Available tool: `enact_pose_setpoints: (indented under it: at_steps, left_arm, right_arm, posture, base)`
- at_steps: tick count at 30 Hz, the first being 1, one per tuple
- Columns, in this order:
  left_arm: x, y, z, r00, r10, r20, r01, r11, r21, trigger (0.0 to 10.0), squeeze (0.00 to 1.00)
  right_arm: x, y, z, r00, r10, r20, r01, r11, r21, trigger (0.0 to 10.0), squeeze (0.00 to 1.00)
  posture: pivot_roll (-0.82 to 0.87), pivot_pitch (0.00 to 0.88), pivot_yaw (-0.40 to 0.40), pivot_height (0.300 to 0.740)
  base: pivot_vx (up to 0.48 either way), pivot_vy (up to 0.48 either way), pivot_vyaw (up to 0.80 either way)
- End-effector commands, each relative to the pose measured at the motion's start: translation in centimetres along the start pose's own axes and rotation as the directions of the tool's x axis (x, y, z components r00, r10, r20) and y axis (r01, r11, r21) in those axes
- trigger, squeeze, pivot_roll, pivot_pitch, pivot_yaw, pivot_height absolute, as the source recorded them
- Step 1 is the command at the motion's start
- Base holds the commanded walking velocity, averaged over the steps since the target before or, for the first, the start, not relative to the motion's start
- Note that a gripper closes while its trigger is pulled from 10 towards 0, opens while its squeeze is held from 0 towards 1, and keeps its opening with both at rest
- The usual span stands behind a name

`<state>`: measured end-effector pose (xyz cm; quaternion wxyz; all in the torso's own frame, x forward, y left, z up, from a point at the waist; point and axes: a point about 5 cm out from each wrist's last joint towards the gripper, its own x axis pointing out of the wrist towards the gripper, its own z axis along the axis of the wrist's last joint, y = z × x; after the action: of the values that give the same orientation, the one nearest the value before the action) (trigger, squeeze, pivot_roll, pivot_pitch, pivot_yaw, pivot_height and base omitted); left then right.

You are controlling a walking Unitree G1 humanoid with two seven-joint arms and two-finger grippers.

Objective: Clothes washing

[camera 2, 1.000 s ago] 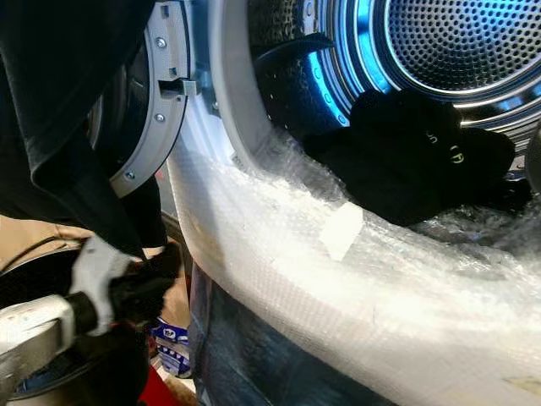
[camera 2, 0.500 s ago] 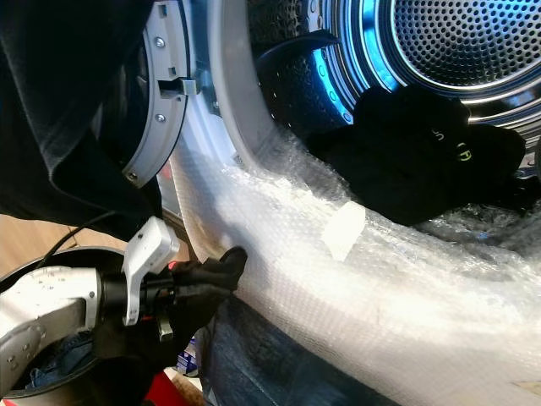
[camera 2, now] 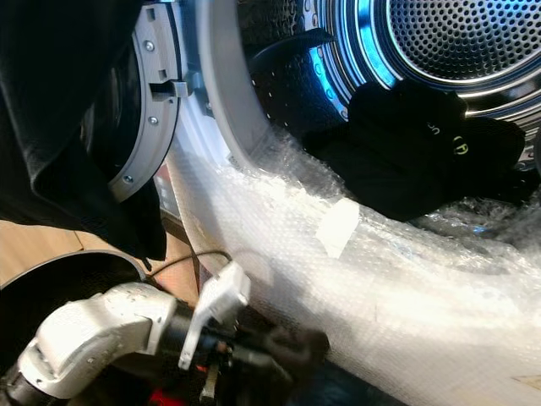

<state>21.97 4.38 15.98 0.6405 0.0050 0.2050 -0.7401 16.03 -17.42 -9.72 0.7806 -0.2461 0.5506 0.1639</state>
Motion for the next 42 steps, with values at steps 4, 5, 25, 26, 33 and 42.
enact_pose_setpoints:
  at_steps: [4,5,25,26,33,42]
  left_arm:
    - [0.5,1.9,-2.5,0.983,0.172,-0.067,-0.171,0.985,0.019,0.0,0.00]
    - [0.3,2.2,-3.1,0.973,0.219,-0.077,-0.219,0.976,0.003,0.0,0.00]
    - [-8.1,5.1,-12.8,0.359,0.857,-0.371,-0.927,0.373,-0.034,0.0,0.00]
    - [-8.1,5.0,-12.7,0.365,0.854,-0.371,-0.925,0.378,-0.041,0.0,0.00]
    - [-6.0,3.5,-11.0,0.622,0.750,-0.225,-0.783,0.605,-0.146,0.0,0.00]
    - [-5.3,3.2,-10.0,0.700,0.690,-0.183,-0.712,0.695,-0.103,0.0,0.00]
  right_arm:
    - [-0.1,-0.6,-0.6,1.000,-0.023,-0.005,0.024,1.000,0.017,10.0,0.00]
    - [-0.1,-0.8,-0.5,1.000,-0.030,0.001,0.030,0.999,0.014,10.0,0.00]
    - [-0.6,-4.2,1.2,0.989,-0.118,0.090,0.117,0.993,0.020,10.0,0.00]
    - [-0.6,-4.2,1.3,0.988,-0.119,0.097,0.117,0.993,0.022,10.0,0.00]
    - [-1.1,-5.6,3.4,0.969,-0.084,0.233,0.078,0.996,0.037,10.0,0.00]
    - [-4.3,-7.6,2.9,0.812,0.438,0.385,-0.355,0.895,-0.269,10.0,0.00]
  posture:
    - [0.06,0.000,-0.029,0.740]
    - [0.06,0.000,-0.032,0.740]
    - [0.07,0.000,-0.038,0.740]
    - [0.07,0.000,-0.038,0.740]
    - [0.06,0.000,-0.037,0.740]
    - [0.04,0.000,-0.034,0.740]
  base:
    - [0.000,0.000,0.00]
    - [0.000,0.000,0.00]
    - [0.000,0.000,0.00]
    - [0.000,0.000,0.00]
    - [0.000,0.000,0.00]
    - [0.000,0.000,0.00]
